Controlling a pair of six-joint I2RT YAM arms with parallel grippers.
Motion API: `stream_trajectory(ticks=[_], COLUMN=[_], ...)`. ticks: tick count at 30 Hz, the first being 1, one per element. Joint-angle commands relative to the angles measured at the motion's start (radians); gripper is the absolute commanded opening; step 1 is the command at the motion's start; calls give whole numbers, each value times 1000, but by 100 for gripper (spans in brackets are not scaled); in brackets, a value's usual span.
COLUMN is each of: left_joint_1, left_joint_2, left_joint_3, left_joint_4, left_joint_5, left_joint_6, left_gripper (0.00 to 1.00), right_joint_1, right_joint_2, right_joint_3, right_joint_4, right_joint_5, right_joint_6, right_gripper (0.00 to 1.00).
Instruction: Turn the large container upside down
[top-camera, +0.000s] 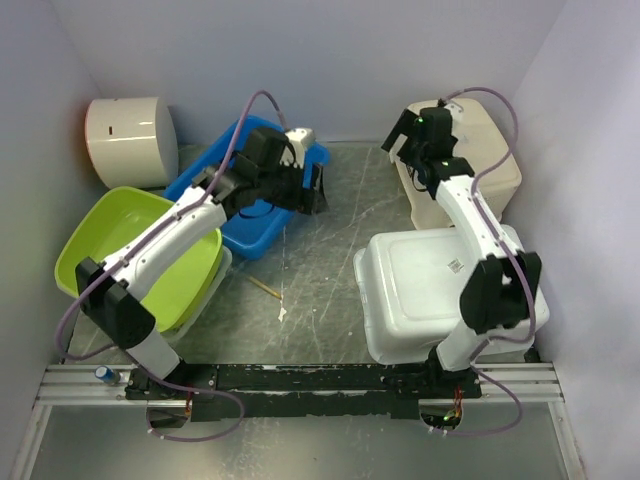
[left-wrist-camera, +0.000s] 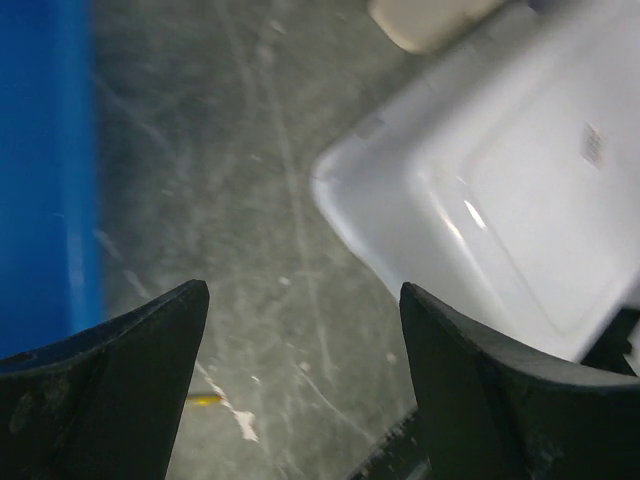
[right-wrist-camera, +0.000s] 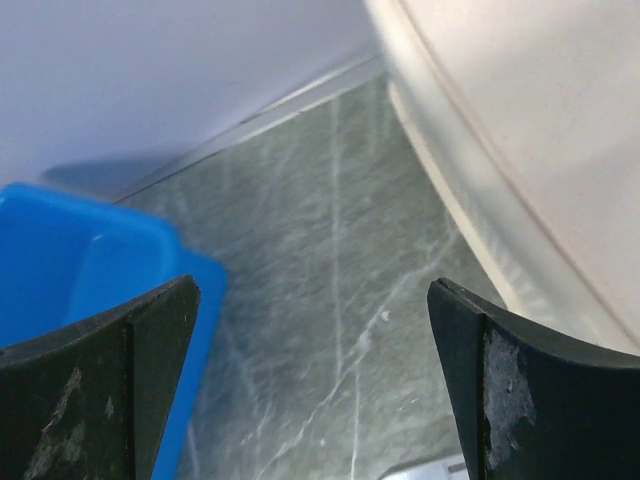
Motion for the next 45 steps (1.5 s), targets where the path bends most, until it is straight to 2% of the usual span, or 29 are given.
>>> stream_trajectory(ticks=[1, 7, 11, 13, 17, 20, 22, 24, 25, 26, 30, 33, 36, 43, 45], left_joint_1=[76, 99, 111, 112, 112, 112, 112, 111, 111, 111, 112, 120, 152, 281, 330], left_joint_2=[96, 235, 326, 364, 432, 461, 477, 487, 494, 505, 508, 451, 365, 201, 162], left_joint_3=[102, 125, 135, 136, 179, 227, 290, 375, 431, 487, 665, 689, 622, 323, 201], left_joint_4=[-69, -39, -26, -22, -40, -48, -74, -106, -129, -150, -201, -143, -20, 352, 520], left_joint_5=[-100, -278, -288, -307, -340, -333, -318, -291, -273, -234, -104, 13, 145, 409, 508], left_joint_6=[146, 316, 343, 343, 340, 341, 331, 312, 297, 277, 197, 108, -38, -361, -480], left_gripper=[89, 91, 90, 87, 76, 59, 42, 15, 8, 7, 7, 7, 7, 7, 7], right_joint_1=[-3, -4, -5, -5, -5, -6, -7, -6, -6, -7, -7, -7, -8, -9, -9], right_joint_2=[-180, -365, -416, -427, -441, -434, -427, -428, -431, -434, -434, -439, -452, -476, -478], right_joint_3=[-112, -281, -299, -298, -296, -279, -253, -242, -243, -245, -237, -228, -225, -229, -231], right_joint_4=[98, 73, 3, -32, -75, -101, -125, -130, -125, -121, -130, -146, -150, -150, -152], right_joint_5=[-165, -123, -102, -85, -52, -21, 1, 12, 14, 16, 28, 40, 52, 52, 52], right_joint_6=[-104, -132, -146, -150, -168, -184, -191, -197, -200, -202, -202, -203, -203, -197, -196], right_gripper=[100, 100, 100, 100, 100, 100, 100, 100, 100, 100, 100, 100, 100, 100, 100])
